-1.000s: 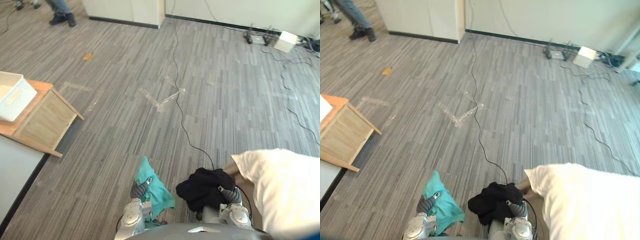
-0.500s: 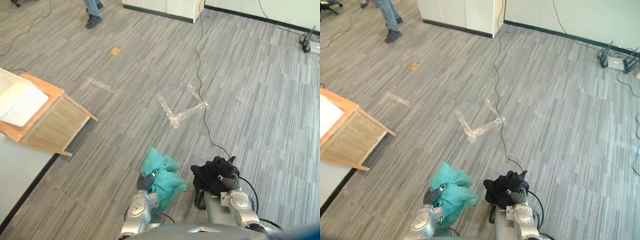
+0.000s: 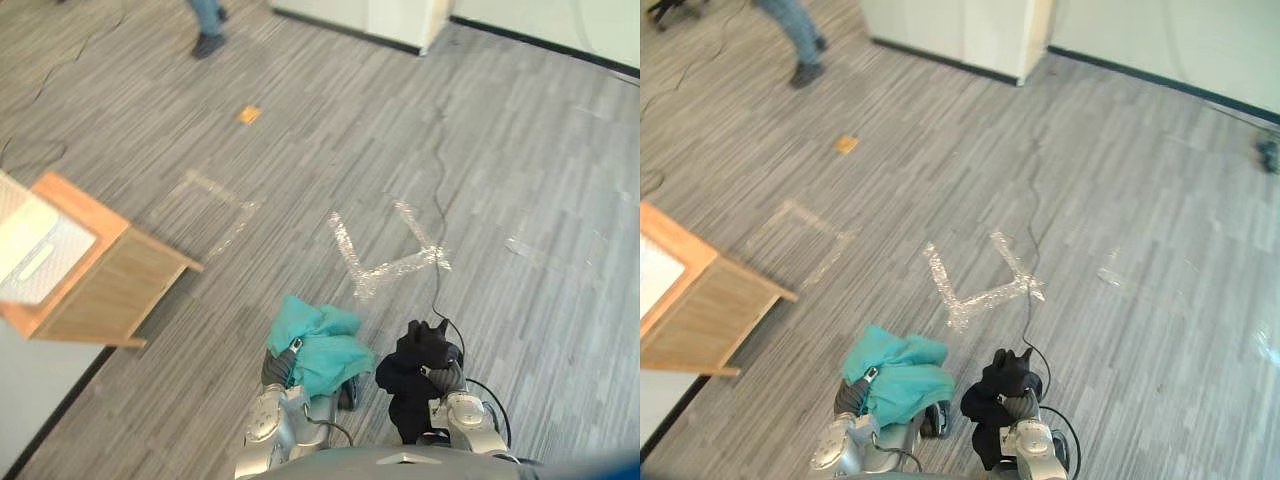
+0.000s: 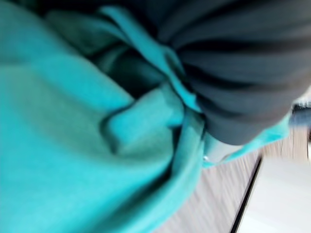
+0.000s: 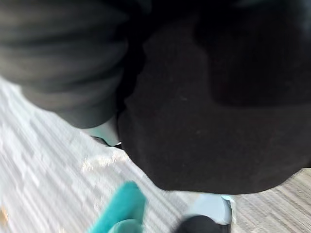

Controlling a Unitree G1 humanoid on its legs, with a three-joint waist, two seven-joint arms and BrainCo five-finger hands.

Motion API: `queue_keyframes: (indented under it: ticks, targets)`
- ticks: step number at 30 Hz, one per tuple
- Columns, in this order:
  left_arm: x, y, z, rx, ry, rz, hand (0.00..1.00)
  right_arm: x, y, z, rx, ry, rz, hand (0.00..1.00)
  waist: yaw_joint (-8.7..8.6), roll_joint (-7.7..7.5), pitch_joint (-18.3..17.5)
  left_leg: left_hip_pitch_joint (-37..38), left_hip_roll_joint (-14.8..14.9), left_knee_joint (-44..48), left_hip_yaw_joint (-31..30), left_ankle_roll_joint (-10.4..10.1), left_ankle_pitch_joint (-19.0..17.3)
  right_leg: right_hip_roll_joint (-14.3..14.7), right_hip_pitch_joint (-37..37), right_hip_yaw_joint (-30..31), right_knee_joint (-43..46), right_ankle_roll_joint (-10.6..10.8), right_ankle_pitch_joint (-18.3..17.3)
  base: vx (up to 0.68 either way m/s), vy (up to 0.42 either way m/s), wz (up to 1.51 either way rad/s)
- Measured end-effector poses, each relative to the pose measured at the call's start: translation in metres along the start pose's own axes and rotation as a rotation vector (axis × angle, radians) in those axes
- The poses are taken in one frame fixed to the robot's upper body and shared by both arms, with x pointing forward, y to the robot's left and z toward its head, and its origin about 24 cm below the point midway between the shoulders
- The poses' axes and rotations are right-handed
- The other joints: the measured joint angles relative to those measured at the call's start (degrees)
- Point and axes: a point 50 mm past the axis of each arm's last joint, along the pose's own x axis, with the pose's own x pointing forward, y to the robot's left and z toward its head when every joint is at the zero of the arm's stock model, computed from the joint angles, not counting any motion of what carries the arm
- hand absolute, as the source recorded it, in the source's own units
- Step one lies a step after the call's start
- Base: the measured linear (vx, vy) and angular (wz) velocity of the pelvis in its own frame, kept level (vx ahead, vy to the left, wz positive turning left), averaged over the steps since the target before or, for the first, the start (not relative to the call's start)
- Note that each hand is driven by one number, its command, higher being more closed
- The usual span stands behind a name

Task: Tidy the bed and pick cloth on bed and put in laundry

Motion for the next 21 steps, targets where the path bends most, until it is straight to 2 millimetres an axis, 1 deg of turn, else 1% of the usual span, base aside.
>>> queue_keyframes:
  ticks: [1,2,3,4,5,6,7,8,9,10,11,12,13,14,15,16,17,18,19,20,21]
  targets:
    - [-0.001,0.003,-0.004,-0.003,0.020,0.012,1.00,-0.002,0.002,-0.006,-0.003,0.020,0.004,1.00,0.04,-0.32,-0.5,2.9,-1.4,-3.2,0.9,5.0,-2.7,0.3,1.5,0.2,1.7,0.4,-0.9,0.43,0.198,0.61]
    - [-0.002,0.008,-0.007,-0.019,0.032,0.042,1.00,-0.001,0.002,-0.004,-0.015,0.014,0.008,1.00,0.35,-0.94,-0.9,4.9,-3.0,-4.7,0.2,5.1,-3.8,-1.4,0.2,0.8,7.4,0.4,-1.1,0.45,0.195,0.48]
    - [-0.002,0.009,-0.007,-0.022,0.036,0.046,1.00,-0.001,0.002,-0.004,-0.021,0.012,0.010,1.00,0.66,-0.96,-0.9,6.3,-3.5,-5.9,0.0,4.7,-4.3,-1.6,-1.0,1.5,12.1,1.9,-1.2,0.49,0.211,0.27]
    - [-0.004,0.012,-0.010,-0.020,0.047,0.053,1.00,-0.002,0.002,-0.007,-0.018,0.019,0.009,1.00,1.11,-1.14,-0.9,9.8,-4.6,-8.0,-0.7,4.0,-5.5,-3.0,-5.3,2.6,24.0,6.2,0.4,0.24,0.113,0.13]
    - [-0.005,0.014,-0.012,-0.015,0.054,0.056,1.00,-0.003,0.002,-0.009,-0.018,0.024,0.010,1.00,1.02,-1.34,-1.2,11.5,-5.3,-8.9,-1.6,4.0,-5.9,-3.7,-7.6,3.5,30.5,9.7,2.3,0.34,0.146,0.39]
    - [-0.007,0.017,-0.015,0.000,0.066,0.060,1.00,-0.006,0.001,-0.015,-0.023,0.038,0.010,1.00,0.31,-2.12,-1.6,14.7,-6.6,-10.4,-3.8,4.1,-6.6,-4.0,-12.1,5.5,42.9,12.2,4.3,0.45,0.109,0.83]
    - [-0.008,0.019,-0.017,0.021,0.083,0.063,1.00,-0.009,0.000,-0.020,-0.024,0.043,0.006,1.00,-0.73,-2.86,-2.2,17.6,-7.4,-11.6,-6.0,3.9,-7.2,-5.0,-15.4,4.6,52.5,12.0,4.1,0.53,0.120,0.93]
    - [-0.008,0.021,-0.018,0.031,0.090,0.064,1.00,-0.009,-0.001,-0.017,-0.023,0.031,0.002,1.00,-0.82,-3.01,-2.3,19.1,-7.6,-12.1,-7.1,3.9,-7.4,-5.9,-17.3,3.2,56.2,11.7,3.8,0.55,0.062,1.13]
    - [-0.008,0.022,-0.019,0.043,0.097,0.063,1.00,-0.009,-0.004,-0.016,-0.010,0.018,-0.012,1.00,-1.58,-3.40,-2.5,21.9,-8.1,-13.2,-10.5,3.9,-7.5,-8.3,-20.3,-0.7,60.5,8.7,2.1,0.47,-0.004,1.21]
    - [-0.007,0.020,-0.017,0.046,0.093,0.056,1.00,-0.010,-0.007,-0.017,0.004,0.013,-0.028,1.00,-2.01,-3.51,-2.5,23.9,-8.3,-13.7,-14.3,4.0,-7.5,-9.6,-22.8,-3.2,61.9,4.6,-0.3,0.46,-0.041,1.36]
    - [-0.007,0.019,-0.017,0.044,0.091,0.053,1.00,-0.010,-0.009,-0.015,0.009,0.003,-0.036,1.00,-2.38,-3.49,-2.6,24.6,-8.2,-13.7,-16.4,4.0,-7.5,-9.7,-24.2,-4.0,61.4,2.9,-1.4,0.43,-0.115,1.55]
    - [-0.007,0.017,-0.016,0.039,0.088,0.052,1.00,-0.009,-0.012,-0.012,0.014,-0.012,-0.051,1.00,-3.43,-3.50,-2.6,25.9,-7.7,-13.7,-20.4,4.0,-7.5,-9.3,-26.3,-4.2,58.4,1.8,-3.5,0.38,-0.170,1.68]
    - [-0.006,0.015,-0.017,0.034,0.089,0.053,1.00,-0.008,-0.015,-0.008,0.012,-0.024,-0.063,1.00,-3.98,-2.88,-2.3,27.4,-6.5,-13.6,-23.0,3.8,-7.6,-7.8,-27.4,-3.1,52.0,2.0,-4.8,0.37,-0.183,1.61]
    - [-0.007,0.014,-0.017,0.030,0.090,0.056,1.00,-0.007,-0.017,-0.008,0.013,-0.025,-0.071,1.00,-3.99,-2.22,-2.1,28.0,-5.7,-13.4,-23.9,3.4,-7.8,-6.7,-27.9,-2.3,48.2,2.0,-5.0,0.35,-0.194,1.37]
    - [-0.007,0.013,-0.018,0.023,0.090,0.062,1.00,-0.007,-0.021,-0.008,0.011,-0.027,-0.082,1.00,-3.80,-1.08,-1.8,28.9,-3.9,-12.6,-25.6,1.6,-8.8,-4.7,-28.8,0.1,39.7,2.1,-4.9,0.34,-0.212,1.14]
    - [-0.007,0.013,-0.018,0.023,0.090,0.067,1.00,-0.007,-0.023,-0.008,0.012,-0.028,-0.087,1.00,-3.47,-0.55,-2.1,29.6,-2.3,-12.3,-27.1,-0.3,-10.0,-3.4,-29.6,3.3,30.2,3.0,-4.2,0.34,-0.233,1.10]
    - [-0.008,0.015,-0.019,0.022,0.093,0.073,1.00,-0.007,-0.023,-0.008,0.012,-0.028,-0.086,1.00,-3.44,-0.41,-2.3,29.7,-1.7,-12.2,-27.9,-1.1,-10.5,-3.2,-30.1,4.9,25.5,3.6,-2.9,0.35,-0.297,0.96]
    - [-0.009,0.016,-0.019,0.023,0.093,0.076,1.00,-0.007,-0.022,-0.007,0.013,-0.029,-0.084,1.00,-3.45,-0.44,-2.4,29.9,-0.7,-12.2,-29.0,-2.3,-11.5,-3.1,-30.9,7.4,19.3,3.7,-0.1,0.37,-0.371,0.89]
    - [-0.008,0.016,-0.018,0.020,0.088,0.075,1.00,-0.006,-0.022,-0.006,0.015,-0.034,-0.082,1.00,-3.39,-0.56,-2.5,30.3,0.9,-12.0,-30.4,-3.5,-13.8,-3.6,-32.2,10.0,12.1,4.8,4.1,0.46,-0.498,0.94]
    - [-0.010,0.018,-0.020,0.018,0.095,0.086,1.00,-0.006,-0.022,-0.004,0.017,-0.039,-0.079,1.00,-3.29,-1.11,-2.6,31.2,2.6,-11.7,-31.3,-4.8,-16.8,-4.3,-33.1,11.3,8.6,5.8,7.8,0.40,-0.457,0.72]
    - [-0.012,0.021,-0.022,0.016,0.102,0.095,1.00,-0.006,-0.022,-0.004,0.017,-0.041,-0.078,1.00,-3.23,-1.19,-2.5,31.9,3.4,-11.4,-31.6,-5.8,-17.9,-4.4,-33.1,10.5,9.2,6.4,10.7,0.48,-0.559,0.47]
